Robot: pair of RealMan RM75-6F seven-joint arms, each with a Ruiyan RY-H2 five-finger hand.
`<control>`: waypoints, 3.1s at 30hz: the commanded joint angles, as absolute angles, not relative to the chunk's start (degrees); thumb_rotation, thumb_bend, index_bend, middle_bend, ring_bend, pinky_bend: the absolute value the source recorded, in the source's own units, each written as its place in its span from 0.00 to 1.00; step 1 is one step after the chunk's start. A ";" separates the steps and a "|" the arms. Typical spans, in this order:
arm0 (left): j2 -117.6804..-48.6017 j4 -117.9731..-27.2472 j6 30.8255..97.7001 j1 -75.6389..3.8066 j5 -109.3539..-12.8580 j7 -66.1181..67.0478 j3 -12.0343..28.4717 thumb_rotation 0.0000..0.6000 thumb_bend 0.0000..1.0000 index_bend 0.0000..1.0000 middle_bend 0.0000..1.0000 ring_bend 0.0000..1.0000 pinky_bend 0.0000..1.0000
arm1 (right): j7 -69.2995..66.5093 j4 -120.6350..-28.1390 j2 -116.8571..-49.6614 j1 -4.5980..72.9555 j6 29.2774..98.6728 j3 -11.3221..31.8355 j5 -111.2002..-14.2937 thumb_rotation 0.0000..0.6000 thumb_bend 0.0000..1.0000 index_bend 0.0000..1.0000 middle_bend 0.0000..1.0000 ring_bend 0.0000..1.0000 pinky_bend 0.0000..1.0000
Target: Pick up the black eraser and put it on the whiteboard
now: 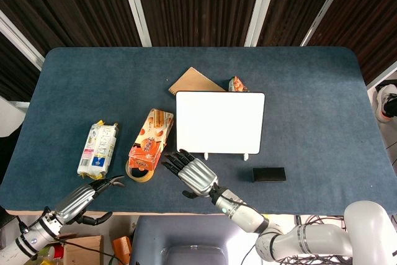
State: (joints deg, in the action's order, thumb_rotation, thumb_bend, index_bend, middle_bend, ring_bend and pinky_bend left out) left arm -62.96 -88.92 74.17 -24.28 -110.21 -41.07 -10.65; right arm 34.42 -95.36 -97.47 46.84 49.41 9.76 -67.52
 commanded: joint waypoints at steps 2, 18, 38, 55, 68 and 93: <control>-63.27 -88.82 74.62 -24.04 -108.99 -38.53 -10.52 1.00 0.38 0.00 0.23 0.17 0.22 | 35.44 -95.82 -96.71 46.85 50.56 9.03 -66.83 1.00 0.18 0.05 0.00 0.00 0.04; -61.73 -82.57 94.45 -4.78 -97.53 -15.15 -9.13 1.00 0.37 0.00 0.00 0.00 0.10 | 33.23 -104.04 -73.56 32.56 65.10 -4.63 -74.99 1.00 0.18 0.08 0.00 0.00 0.00; -71.15 -69.86 96.61 1.39 -94.00 -12.41 -6.61 1.00 0.37 0.00 0.00 0.00 0.08 | 17.47 -84.69 -79.04 28.23 58.90 -5.65 -76.24 1.00 0.18 0.25 0.00 0.00 0.00; -70.37 -71.16 93.67 1.16 -93.32 -12.81 -5.48 1.00 0.37 0.00 0.00 0.00 0.08 | 11.60 -80.81 -81.46 27.00 59.80 -3.62 -80.12 1.00 0.18 0.41 0.00 0.00 0.00; -70.21 -71.27 93.04 1.28 -93.51 -12.98 -5.03 1.00 0.37 0.00 0.00 0.00 0.07 | 10.67 -79.52 -82.84 25.91 64.67 -2.32 -84.91 1.00 0.18 0.62 0.07 0.00 0.03; -70.39 -71.34 92.36 1.01 -94.38 -12.83 -4.75 1.00 0.37 0.00 0.00 0.00 0.06 | 40.51 -61.45 -103.74 42.96 68.57 15.60 -83.91 1.00 0.18 0.59 0.08 0.00 0.00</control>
